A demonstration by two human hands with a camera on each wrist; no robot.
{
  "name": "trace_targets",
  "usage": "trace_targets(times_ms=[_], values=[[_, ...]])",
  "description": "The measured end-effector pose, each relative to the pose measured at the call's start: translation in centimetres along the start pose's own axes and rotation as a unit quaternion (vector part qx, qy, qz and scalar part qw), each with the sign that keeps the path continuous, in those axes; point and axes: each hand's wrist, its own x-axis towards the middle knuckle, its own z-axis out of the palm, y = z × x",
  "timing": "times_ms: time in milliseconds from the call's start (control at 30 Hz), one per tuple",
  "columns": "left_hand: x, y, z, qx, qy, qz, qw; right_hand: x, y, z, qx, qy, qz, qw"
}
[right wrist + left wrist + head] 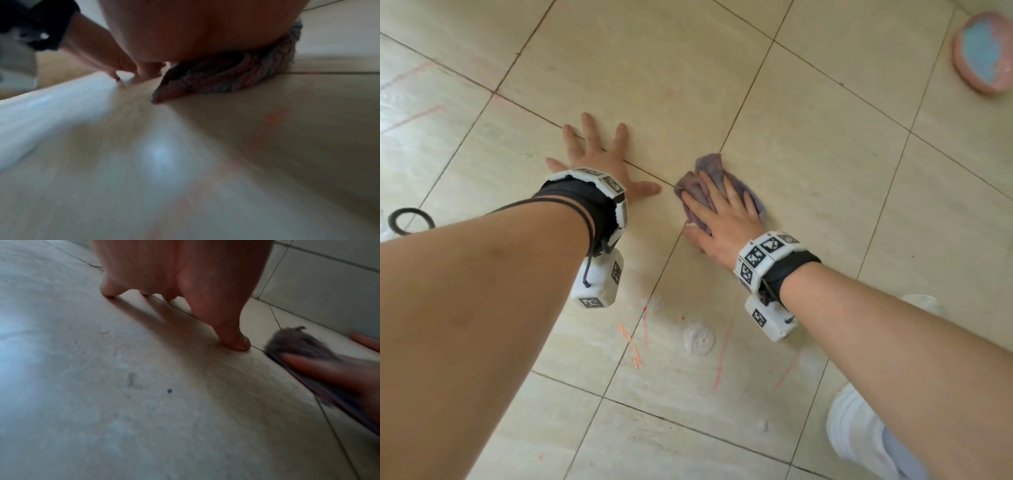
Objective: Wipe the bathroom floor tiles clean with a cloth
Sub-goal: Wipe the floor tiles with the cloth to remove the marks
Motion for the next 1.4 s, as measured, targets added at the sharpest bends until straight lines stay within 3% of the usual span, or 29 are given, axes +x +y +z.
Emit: trace_targets(times_ms=[133, 267, 400, 500, 567, 700, 833, 900, 1000, 1133, 1400], values=[[-0.3, 0.1, 0.0, -0.010, -0.003, 0.003, 1.000, -2.2, 5.1, -0.3, 0.036, 0.000, 0.109, 0.993], [-0.3, 0.1, 0.3, -0.016, 0.014, 0.004, 1.000, 1.9, 5.9, -3.8, 0.094, 0.026, 0.205, 0.974], [-0.2, 0.1, 0.4, -0.015, 0.015, 0.004, 1.000, 3.2, 0.9, -3.2, 0.091, 0.023, 0.130, 0.987], [0.0, 0.0, 0.4, -0.008, 0.013, 0.001, 1.000, -0.4, -1.2, 0.6, 0.039, 0.010, 0.044, 0.998], [-0.1, 0.1, 0.3, -0.003, 0.013, 0.001, 1.000, -3.1, 0.0, 2.4, 0.002, -0.003, 0.031, 1.000], [-0.5, 0.3, 0.3, 0.005, 0.017, 0.000, 1.000, -5.0, 5.0, 2.2, 0.022, -0.015, 0.118, 0.993], [-0.7, 0.7, 0.3, 0.011, 0.018, -0.010, 1.000, -1.2, 5.4, -0.3, 0.099, 0.032, 0.208, 0.973], [-0.9, 1.1, 0.5, 0.008, 0.019, -0.015, 1.000, 0.3, 3.5, -1.0, 0.136, 0.045, 0.211, 0.967], [-0.7, 1.6, 0.5, 0.011, 0.025, -0.019, 0.999, -0.1, 1.0, -0.1, 0.130, 0.037, 0.145, 0.980], [-0.5, 2.7, 0.6, 0.017, 0.019, -0.025, 0.999, -2.6, 2.5, 1.9, 0.079, 0.033, 0.102, 0.991], [-0.5, 6.7, 2.5, 0.028, 0.024, 0.026, 0.999, -2.0, 7.9, 0.5, 0.127, 0.067, 0.219, 0.965]])
